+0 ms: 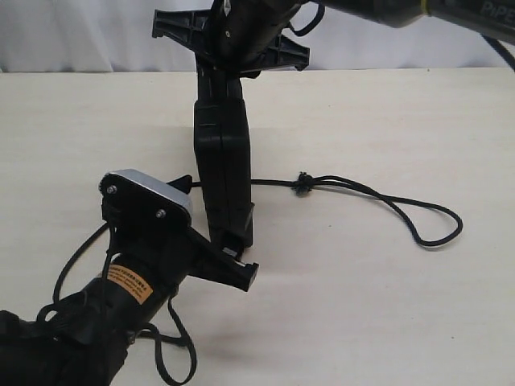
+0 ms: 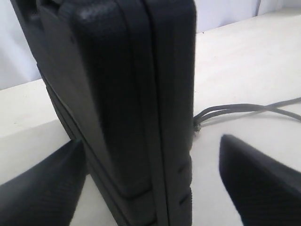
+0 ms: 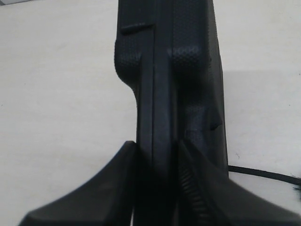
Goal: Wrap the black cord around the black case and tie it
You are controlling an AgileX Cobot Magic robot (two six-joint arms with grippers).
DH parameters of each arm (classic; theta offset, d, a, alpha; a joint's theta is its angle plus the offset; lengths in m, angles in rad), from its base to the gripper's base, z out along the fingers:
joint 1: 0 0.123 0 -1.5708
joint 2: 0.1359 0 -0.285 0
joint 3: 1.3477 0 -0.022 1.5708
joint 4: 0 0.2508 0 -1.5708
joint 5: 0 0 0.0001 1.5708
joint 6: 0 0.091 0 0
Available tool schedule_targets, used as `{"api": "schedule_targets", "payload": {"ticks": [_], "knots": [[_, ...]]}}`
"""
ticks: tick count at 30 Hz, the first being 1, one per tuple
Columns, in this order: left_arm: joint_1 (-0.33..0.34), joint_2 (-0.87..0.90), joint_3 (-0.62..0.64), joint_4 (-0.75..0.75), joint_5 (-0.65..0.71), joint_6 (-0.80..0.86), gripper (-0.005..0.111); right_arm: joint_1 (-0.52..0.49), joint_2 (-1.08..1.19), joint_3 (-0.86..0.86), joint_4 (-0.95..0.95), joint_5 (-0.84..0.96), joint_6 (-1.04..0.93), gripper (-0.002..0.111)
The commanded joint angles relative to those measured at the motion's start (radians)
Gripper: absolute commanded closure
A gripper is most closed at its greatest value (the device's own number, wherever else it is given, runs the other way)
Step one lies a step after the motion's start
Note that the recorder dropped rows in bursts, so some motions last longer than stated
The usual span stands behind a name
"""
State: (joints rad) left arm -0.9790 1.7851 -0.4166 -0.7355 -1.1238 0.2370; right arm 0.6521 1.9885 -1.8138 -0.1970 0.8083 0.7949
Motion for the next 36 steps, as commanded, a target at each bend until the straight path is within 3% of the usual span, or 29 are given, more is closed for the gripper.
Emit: {"api": "schedule_targets", "payload": {"ticks": [1,7,16,20,23,25,30,32,36], "knots": [[-0.004,0.002,-0.013,0.008,-0.008,0.004,0.013,0.002,-0.013,-0.005,0.012,-0.010,0.005,0.104],[0.015,0.002,-0.058,0.012,0.065,0.014,0.008,0.002,-0.013,-0.005,0.028,-0.010,0.005,0.104],[0.166,0.002,-0.131,0.025,0.237,0.039,0.008,0.002,-0.013,-0.005,0.054,-0.004,0.005,0.104],[0.186,0.004,-0.137,0.128,0.285,0.020,0.008,0.002,-0.013,-0.005,0.054,0.001,0.013,0.104],[0.192,0.023,-0.137,0.166,0.246,0.032,0.008,0.002,-0.013,-0.005,0.054,0.006,0.028,0.104],[0.212,0.035,-0.137,0.206,0.221,0.057,0.008,0.001,-0.015,-0.005,0.054,0.014,0.032,0.104],[0.284,0.039,-0.137,0.331,0.304,0.044,0.009,-0.010,-0.023,-0.005,0.049,0.037,0.061,0.104],[0.293,0.039,-0.137,0.358,0.314,0.046,0.019,-0.014,-0.023,-0.005,0.029,0.059,0.067,0.104],[0.295,0.039,-0.137,0.433,0.287,0.046,0.073,-0.016,-0.023,-0.005,-0.106,0.141,0.118,0.103]]}}
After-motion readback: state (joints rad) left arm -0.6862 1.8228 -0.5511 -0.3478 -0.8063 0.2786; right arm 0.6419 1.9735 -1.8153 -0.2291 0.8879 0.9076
